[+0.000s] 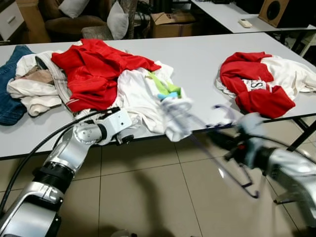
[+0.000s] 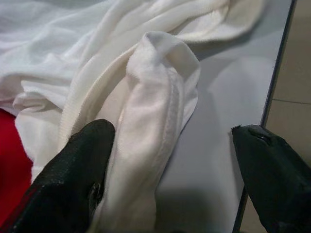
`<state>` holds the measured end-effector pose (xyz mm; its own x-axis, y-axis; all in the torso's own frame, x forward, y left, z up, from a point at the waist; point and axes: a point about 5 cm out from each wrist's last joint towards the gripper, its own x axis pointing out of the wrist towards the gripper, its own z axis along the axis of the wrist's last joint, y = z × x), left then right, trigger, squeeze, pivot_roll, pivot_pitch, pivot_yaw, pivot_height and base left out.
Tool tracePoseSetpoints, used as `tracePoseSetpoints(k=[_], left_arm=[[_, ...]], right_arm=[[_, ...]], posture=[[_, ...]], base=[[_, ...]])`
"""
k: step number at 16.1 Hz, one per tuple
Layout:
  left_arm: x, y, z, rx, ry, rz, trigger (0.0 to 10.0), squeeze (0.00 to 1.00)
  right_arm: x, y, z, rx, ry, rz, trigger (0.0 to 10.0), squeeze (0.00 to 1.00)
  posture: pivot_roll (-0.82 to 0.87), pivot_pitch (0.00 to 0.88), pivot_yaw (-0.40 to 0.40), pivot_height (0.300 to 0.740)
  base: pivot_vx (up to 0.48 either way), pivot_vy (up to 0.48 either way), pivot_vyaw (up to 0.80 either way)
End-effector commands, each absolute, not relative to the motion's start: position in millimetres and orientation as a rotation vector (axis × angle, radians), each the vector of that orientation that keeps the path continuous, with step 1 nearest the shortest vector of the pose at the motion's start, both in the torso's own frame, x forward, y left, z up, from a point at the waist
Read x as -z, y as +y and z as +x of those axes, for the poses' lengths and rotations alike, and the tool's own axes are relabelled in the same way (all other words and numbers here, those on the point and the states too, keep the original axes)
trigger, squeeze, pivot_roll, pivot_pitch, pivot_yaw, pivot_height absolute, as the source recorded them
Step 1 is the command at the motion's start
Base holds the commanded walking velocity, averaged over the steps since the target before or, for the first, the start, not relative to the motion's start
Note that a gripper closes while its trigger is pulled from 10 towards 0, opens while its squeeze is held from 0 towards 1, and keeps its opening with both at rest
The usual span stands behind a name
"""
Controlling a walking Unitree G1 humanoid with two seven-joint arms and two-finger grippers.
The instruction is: Hang hanger
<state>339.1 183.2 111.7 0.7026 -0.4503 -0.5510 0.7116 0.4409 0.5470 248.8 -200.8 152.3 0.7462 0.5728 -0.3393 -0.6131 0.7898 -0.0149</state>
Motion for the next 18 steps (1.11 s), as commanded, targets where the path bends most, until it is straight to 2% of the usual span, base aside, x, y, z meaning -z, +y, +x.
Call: tracePoseSetpoints(k=[1,3,5,6,8,12,15,17,18], left_arm=[[-104.5,189.3,337.2,0.743,0.393,0.872,10.0,0.00],[-107.3,207.5,338.4,0.706,0.395,0.907,10.0,0.00],[-111.5,216.9,340.4,0.672,0.395,0.923,10.0,0.00],[-123.0,234.1,344.7,0.599,0.373,0.946,10.0,0.00],[-138.0,243.9,350.4,0.522,0.313,0.930,10.0,0.00],[-189.1,246.4,368.4,0.340,0.027,0.764,10.0,0.00],[-190.3,222.0,369.0,0.447,-0.003,0.637,10.0,0.00],[-170.1,183.2,359.5,0.679,0.038,0.543,10.0,0.00],[-154.8,158.8,351.8,0.803,0.084,0.479,10.0,0.00]], right_arm=[[-155.8,-205.6,246.2,-0.639,0.329,-0.124,10.0,0.00],[-134.8,-223.4,233.6,-0.628,0.486,-0.189,10.0,0.00],[-129.6,-232.3,234.9,-0.589,0.514,-0.221,10.0,0.00],[-134.5,-250.3,249.8,-0.443,0.457,-0.283,10.0,0.00],[-147.1,-263.0,262.5,-0.323,0.369,-0.292,10.0,0.00],[-182.6,-271.6,274.6,-0.291,0.158,-0.297,10.0,0.00],[-189.7,-260.1,271.5,-0.366,0.100,-0.270,10.0,0.00],[-189.1,-255.0,267.4,-0.389,0.091,-0.263,10.0,0.00],[-189.1,-262.4,268.9,-0.316,0.086,-0.252,10.0,0.00]], posture=[[-0.14,0.000,-0.001,0.740],[-0.15,0.000,0.002,0.740],[-0.15,0.000,0.002,0.740],[-0.15,0.000,0.004,0.740],[-0.15,0.000,0.006,0.740],[-0.15,0.000,0.009,0.740],[-0.15,0.000,0.005,0.740],[-0.15,0.000,0.001,0.740],[-0.15,0.000,0.001,0.740]], base=[[0.000,0.000,0.00],[0.000,0.000,0.00],[0.000,0.000,0.00],[0.000,0.000,0.00],[0.000,0.000,0.00],[0.000,0.000,0.00],[0.000,0.000,0.00],[0.000,0.000,0.00],[0.000,0.000,0.00]])
